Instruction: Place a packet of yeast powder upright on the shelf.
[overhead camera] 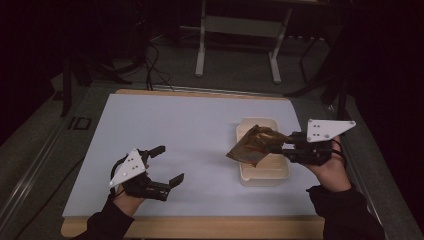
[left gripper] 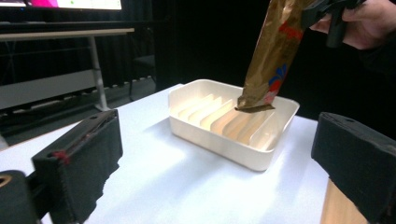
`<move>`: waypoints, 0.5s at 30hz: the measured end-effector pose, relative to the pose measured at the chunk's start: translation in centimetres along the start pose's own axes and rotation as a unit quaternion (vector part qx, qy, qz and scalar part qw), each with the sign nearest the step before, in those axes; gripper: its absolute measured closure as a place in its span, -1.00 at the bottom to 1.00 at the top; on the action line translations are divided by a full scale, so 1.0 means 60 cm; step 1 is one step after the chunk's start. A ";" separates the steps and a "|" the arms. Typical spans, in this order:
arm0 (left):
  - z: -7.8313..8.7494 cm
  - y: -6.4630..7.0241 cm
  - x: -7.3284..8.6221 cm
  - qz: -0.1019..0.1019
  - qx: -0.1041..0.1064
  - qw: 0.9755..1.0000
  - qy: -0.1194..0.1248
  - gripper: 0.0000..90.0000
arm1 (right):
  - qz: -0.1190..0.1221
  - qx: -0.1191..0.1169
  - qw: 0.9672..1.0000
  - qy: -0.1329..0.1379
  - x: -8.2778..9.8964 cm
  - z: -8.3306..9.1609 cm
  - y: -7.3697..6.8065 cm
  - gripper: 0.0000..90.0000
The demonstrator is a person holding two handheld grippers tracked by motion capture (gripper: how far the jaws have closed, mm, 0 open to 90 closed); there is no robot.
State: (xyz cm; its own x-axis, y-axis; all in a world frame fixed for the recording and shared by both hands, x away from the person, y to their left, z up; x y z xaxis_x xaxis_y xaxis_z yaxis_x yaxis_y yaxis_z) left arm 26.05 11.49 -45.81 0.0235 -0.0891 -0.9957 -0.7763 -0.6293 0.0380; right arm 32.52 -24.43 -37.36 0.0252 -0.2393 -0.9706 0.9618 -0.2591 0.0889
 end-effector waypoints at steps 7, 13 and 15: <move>0.011 -0.012 0.022 0.024 -0.008 1.000 -0.012 -0.94 | -0.016 -0.014 1.000 -0.023 0.034 0.015 0.015 0.69; 0.016 -0.019 0.034 0.032 -0.013 0.999 -0.015 -0.94 | -0.018 -0.014 0.998 -0.051 0.068 0.034 0.026 0.69; 0.017 -0.019 0.035 0.030 -0.012 0.999 -0.015 -0.94 | -0.026 -0.020 0.998 -0.058 0.076 0.039 0.028 0.69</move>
State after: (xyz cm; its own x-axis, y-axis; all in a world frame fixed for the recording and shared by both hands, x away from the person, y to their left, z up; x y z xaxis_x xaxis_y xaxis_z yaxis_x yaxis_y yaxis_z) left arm 26.36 12.80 -48.02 -0.0423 -0.1044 -0.9936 -0.7599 -0.6424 0.0999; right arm 33.61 -28.12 -41.14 -0.0537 -0.3343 -0.9409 0.9713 -0.2363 0.0285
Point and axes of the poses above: each handheld gripper's, and its own axes: z roughly backward along the jaws, x roughly out of its underside, y roughly to its right, the point moved 5 cm from there along -z, roughly forward along the jaws, and after that the axes turned 14 degrees about y, right-handed, at the moved point
